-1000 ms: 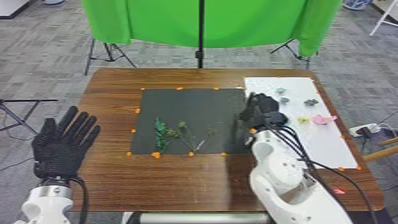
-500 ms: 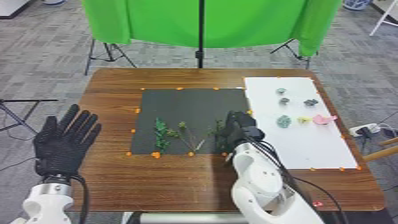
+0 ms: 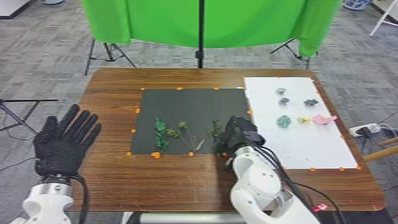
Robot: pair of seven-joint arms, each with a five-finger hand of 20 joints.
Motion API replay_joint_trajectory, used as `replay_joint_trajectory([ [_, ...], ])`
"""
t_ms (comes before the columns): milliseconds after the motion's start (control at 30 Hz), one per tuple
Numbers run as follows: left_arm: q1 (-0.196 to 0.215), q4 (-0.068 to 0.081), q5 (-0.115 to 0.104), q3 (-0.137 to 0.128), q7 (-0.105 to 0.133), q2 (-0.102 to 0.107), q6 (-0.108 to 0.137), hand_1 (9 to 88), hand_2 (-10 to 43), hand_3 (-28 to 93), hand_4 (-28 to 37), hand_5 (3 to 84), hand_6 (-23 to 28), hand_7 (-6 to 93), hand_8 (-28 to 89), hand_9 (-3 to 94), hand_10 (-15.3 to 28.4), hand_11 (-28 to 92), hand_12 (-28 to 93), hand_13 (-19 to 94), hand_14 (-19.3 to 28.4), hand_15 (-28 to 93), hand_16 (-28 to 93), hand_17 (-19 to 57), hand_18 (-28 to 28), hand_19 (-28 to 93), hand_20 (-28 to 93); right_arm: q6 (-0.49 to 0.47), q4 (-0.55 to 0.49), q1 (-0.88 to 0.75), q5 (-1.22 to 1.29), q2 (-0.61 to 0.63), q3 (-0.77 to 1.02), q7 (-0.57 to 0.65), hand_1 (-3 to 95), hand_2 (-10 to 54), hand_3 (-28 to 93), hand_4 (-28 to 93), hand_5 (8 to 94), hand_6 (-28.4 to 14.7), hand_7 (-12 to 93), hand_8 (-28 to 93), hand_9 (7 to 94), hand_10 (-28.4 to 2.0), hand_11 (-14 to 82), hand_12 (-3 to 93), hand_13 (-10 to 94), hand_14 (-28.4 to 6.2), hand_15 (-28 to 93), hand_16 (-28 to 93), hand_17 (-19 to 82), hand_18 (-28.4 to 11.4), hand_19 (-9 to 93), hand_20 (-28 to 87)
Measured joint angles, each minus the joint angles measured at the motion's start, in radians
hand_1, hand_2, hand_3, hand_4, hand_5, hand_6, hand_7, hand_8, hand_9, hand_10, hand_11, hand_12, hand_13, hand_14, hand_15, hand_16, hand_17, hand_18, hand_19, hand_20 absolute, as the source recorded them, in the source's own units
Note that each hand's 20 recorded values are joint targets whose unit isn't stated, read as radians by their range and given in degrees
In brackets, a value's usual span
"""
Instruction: Arrange flowers
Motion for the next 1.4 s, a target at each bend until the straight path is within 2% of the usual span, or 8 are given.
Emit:
replay_joint_trajectory([
  [167, 0.000, 0.000, -0.001, 0.000, 0.000, -0.001, 0.000, 24.6, 8.9, 75, -28.3, 41.6, 7.8, 8.6, -8, 37.0, 13.3, 15, 10, 31, 12.6, 16, -1, -4.3, 14.1, 32, 15, -0.002, 0.001, 0.002, 0.001, -0.006, 0.011, 0.003, 35.0, -9.0, 78, -16, 75.4, -5.6, 31, 15, 82.0, -17.6, 30.6, 24.6, 77, -12.0, 58, 30, 48, -23.9, 93, 50],
  [300, 0.002, 0.000, -0.003, 0.000, 0.001, -0.001, 0.001, 24.6, 9.2, 75, -28.3, 41.7, 7.8, 8.7, -8, 37.2, 13.3, 15, 10, 31, 12.7, 16, -1, -4.4, 14.2, 32, 15, -0.003, -0.004, 0.001, 0.014, -0.005, 0.025, 0.005, 33.1, -3.2, 79, -17, 75.4, -4.7, 39, 17, 82.7, -17.3, 34.3, 26.2, 77, -13.0, 62, 31, 47, -24.0, 93, 51],
  [433, 0.007, -0.001, -0.004, -0.001, 0.002, -0.001, 0.002, 24.6, 9.4, 75, -28.3, 41.8, 7.8, 8.9, -8, 37.3, 13.3, 15, 10, 31, 12.7, 16, -1, -4.5, 14.3, 33, 15, 0.030, -0.040, -0.019, 0.079, 0.005, 0.046, -0.018, 28.1, 5.1, 80, -16, 74.0, -6.2, 37, -7, 78.7, -19.0, 33.6, 25.5, 71, -15.7, 64, 30, 41, -25.2, 93, 45],
  [500, 0.010, -0.001, -0.004, -0.001, 0.002, -0.002, 0.001, 24.6, 9.4, 75, -28.3, 41.8, 7.8, 9.0, -8, 37.4, 13.3, 15, 10, 32, 12.8, 16, -1, -4.5, 14.3, 33, 15, 0.041, -0.074, -0.032, 0.160, 0.010, 0.059, -0.041, 27.6, 6.4, 80, -16, 74.1, -6.5, 33, -10, 77.8, -19.5, 32.7, 25.2, 70, -16.1, 64, 30, 40, -25.2, 93, 44],
  [700, 0.013, -0.001, -0.003, 0.000, 0.002, -0.002, 0.001, 24.6, 9.5, 75, -28.3, 41.8, 7.8, 9.1, -8, 37.6, 13.6, 15, 11, 32, 13.0, 17, -1, -4.7, 14.5, 33, 15, 0.019, -0.115, -0.034, 0.272, 0.009, 0.063, -0.058, 27.5, 7.4, 79, -16, 74.6, -6.9, 22, -10, 76.9, -20.1, 30.3, 24.0, 69, -16.9, 63, 29, 38, -25.3, 93, 42],
  [967, 0.015, -0.001, -0.003, 0.000, 0.002, -0.003, 0.001, 24.5, 9.6, 75, -28.3, 41.9, 7.8, 9.2, -8, 37.9, 13.5, 15, 11, 32, 13.1, 17, -1, -4.8, 14.6, 33, 14, -0.158, -0.112, -0.020, 0.259, -0.005, 0.068, -0.029, 27.5, 7.7, 78, -16, 77.2, -6.2, 17, -10, 76.5, -21.3, 25.4, 22.5, 67, -17.6, 60, 27, 37, -26.0, 92, 40],
  [1167, 0.016, -0.001, -0.003, 0.000, 0.001, -0.004, 0.001, 24.5, 9.6, 75, -28.3, 41.9, 7.8, 9.1, -8, 38.0, 13.6, 15, 11, 32, 13.2, 17, -1, -4.8, 14.6, 34, 14, -0.155, -0.102, -0.015, 0.229, -0.008, 0.067, -0.027, 26.9, 8.4, 77, -16, 78.2, -6.4, 15, -10, 73.7, -22.2, 17.4, 19.3, 66, -18.3, 57, 25, 35, -26.3, 91, 40],
  [1400, 0.021, -0.002, -0.003, -0.001, 0.000, -0.004, 0.001, 24.4, 9.7, 75, -28.3, 42.0, 7.8, 9.0, -8, 38.2, 13.6, 15, 11, 32, 13.2, 17, -1, -4.8, 14.6, 34, 14, -0.133, -0.096, -0.014, 0.213, -0.006, 0.070, -0.023, 26.6, 8.8, 77, -16, 78.3, -6.6, 15, -9, 73.4, -22.3, 16.8, 19.0, 66, -18.4, 56, 25, 35, -26.2, 91, 40],
])
